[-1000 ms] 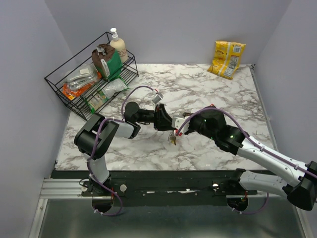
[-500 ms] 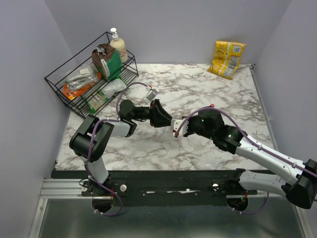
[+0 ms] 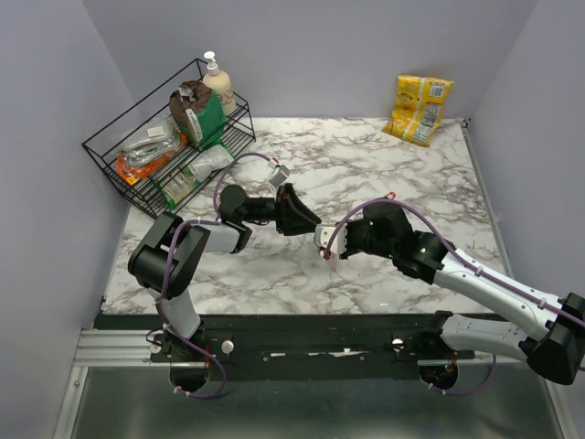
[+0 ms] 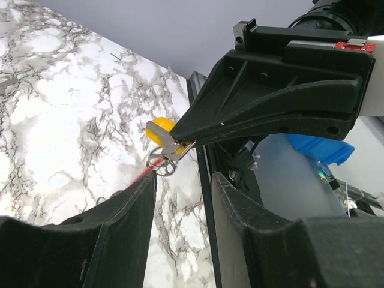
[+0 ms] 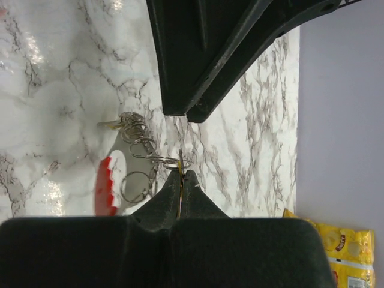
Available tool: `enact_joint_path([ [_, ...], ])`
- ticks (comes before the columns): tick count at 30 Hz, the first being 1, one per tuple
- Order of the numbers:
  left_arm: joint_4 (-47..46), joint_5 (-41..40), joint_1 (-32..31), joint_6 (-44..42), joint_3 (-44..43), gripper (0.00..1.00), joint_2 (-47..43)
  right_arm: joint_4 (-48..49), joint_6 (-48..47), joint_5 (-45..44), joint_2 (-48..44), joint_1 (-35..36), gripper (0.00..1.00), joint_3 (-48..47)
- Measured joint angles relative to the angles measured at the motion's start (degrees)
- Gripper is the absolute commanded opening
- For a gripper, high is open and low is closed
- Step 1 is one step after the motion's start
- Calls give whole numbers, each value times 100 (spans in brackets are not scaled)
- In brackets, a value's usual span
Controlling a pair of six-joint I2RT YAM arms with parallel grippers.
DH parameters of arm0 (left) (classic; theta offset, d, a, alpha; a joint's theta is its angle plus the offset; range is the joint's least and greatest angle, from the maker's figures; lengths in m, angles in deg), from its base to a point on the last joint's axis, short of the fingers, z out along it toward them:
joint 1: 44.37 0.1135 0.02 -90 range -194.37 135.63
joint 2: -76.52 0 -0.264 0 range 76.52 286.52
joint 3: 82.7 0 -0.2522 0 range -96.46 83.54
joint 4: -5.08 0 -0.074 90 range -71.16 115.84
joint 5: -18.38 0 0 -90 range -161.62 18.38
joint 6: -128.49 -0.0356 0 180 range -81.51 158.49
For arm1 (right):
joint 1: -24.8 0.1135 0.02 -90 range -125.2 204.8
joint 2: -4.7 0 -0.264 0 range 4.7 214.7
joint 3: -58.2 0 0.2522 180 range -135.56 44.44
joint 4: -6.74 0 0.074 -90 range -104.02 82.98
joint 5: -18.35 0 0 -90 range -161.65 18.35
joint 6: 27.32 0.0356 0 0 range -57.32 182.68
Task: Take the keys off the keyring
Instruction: Remove the key from the keyring.
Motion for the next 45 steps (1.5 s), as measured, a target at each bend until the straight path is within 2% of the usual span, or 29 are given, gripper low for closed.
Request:
enact_joint_path([
  [16, 0, -221, 31, -190, 66, 51, 0, -258, 37, 293, -46, 0, 1, -9],
  [30, 63, -820, 35, -1368, 151, 52, -229, -284, 37, 328, -55, 0, 1, -11],
  [37, 673, -1154, 35, -1963, 149, 54, -382, -361, 57, 442, -72, 0, 1, -39],
  [45, 1038, -1200, -26, -2212, 136, 54, -367, -627, 168, 778, -157, 0, 1, -291],
])
